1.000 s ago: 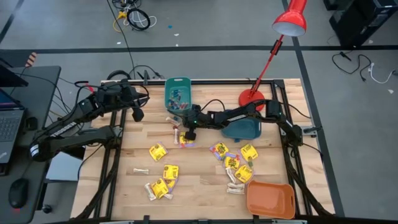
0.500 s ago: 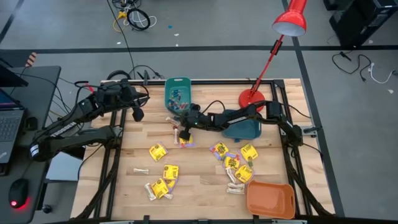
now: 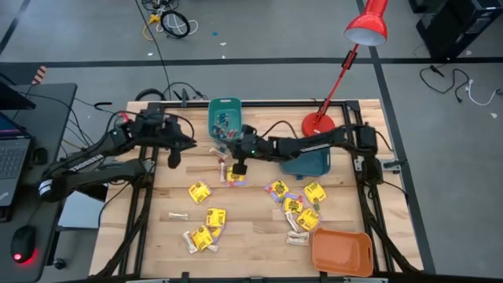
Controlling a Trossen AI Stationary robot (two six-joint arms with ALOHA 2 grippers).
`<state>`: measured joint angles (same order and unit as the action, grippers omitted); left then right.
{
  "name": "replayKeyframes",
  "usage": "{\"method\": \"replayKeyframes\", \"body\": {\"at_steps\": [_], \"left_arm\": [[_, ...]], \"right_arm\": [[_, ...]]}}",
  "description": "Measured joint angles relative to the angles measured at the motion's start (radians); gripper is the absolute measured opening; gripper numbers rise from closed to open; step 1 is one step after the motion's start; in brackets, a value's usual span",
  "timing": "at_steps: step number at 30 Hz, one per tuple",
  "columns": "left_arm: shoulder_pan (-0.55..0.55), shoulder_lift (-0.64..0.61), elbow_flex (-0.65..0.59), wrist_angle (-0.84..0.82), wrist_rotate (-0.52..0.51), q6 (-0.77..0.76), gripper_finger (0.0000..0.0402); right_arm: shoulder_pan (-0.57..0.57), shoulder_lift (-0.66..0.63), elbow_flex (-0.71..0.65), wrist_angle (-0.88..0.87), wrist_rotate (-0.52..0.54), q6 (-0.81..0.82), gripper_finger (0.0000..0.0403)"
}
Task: Sort candy
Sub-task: Put the red candy into the green bin
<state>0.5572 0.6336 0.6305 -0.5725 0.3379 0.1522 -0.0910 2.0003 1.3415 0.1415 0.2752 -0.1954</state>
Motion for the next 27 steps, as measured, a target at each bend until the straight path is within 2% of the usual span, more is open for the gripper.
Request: {"method": "replayKeyframes", "body": {"at_steps": [4,10,12,20,27], "left_arm": [[-0.051,0.039,-0.064,0.052,0.006,-0.026,0.0047],[-0.138,0.130,-0.133,0.258,-0.014,-0.052,0.0007],[-0.166,0.166,-0.134,0.304,-0.056,-0.047,0.0004],[-0.272,0.322,-0.137,0.371,-0.350,-0.025,0.0001],[-0.328,0.504,-0.137,0.430,-0.350,0.058,0.0001]], "right_arm": [[0.000,-0.108,0.000,-0.121,0.014,-0.020,0.0000],[-0.001,-0.232,-0.001,-0.274,0.019,-0.018,0.0000],[-0.001,-0.270,0.000,-0.308,0.020,-0.010,0.0000],[-0.001,-0.374,0.000,-0.448,0.020,0.050,0.0000],[-0.001,-0.402,0.000,-0.501,0.020,0.066,0.0000]]}}
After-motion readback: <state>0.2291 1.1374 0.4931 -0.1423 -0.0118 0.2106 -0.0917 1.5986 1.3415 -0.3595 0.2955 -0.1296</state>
